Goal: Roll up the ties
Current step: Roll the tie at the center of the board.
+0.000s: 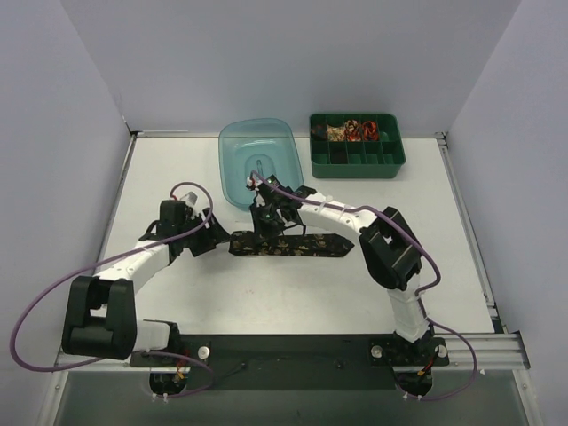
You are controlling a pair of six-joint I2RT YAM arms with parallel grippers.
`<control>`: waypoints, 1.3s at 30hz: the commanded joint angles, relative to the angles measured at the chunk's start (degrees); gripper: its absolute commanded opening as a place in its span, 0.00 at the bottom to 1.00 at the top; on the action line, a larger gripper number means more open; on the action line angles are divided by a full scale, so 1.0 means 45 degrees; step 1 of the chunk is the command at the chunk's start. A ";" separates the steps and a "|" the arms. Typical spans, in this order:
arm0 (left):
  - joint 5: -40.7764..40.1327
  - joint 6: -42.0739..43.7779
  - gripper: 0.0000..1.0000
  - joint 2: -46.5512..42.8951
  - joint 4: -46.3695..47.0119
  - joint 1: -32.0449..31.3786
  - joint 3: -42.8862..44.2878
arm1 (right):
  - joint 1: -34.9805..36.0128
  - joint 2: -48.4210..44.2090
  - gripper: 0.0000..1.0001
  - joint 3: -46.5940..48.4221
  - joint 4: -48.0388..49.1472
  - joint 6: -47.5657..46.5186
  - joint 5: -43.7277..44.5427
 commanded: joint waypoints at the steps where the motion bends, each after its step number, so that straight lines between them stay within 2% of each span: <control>1: 0.1891 -0.0433 0.75 0.0922 0.2781 0.0209 -0.0404 | 0.0038 0.0280 0.02 0.0814 -0.0200 0.0097 -0.0050; 16: 0.1952 -0.0589 0.73 0.3326 0.4817 0.0209 -0.0911 | 0.0135 0.0495 0.02 0.1146 0.0152 0.0253 -0.0401; 30: 0.2811 -0.0902 0.70 0.3640 0.6361 0.0209 -0.1458 | 0.0194 0.1667 0.02 0.1185 0.0152 0.0370 -0.0344; 39: 0.3222 -0.0922 0.67 0.4089 0.7357 -0.0356 -0.1655 | 0.0077 0.1863 0.02 0.1205 0.0054 0.0390 -0.0186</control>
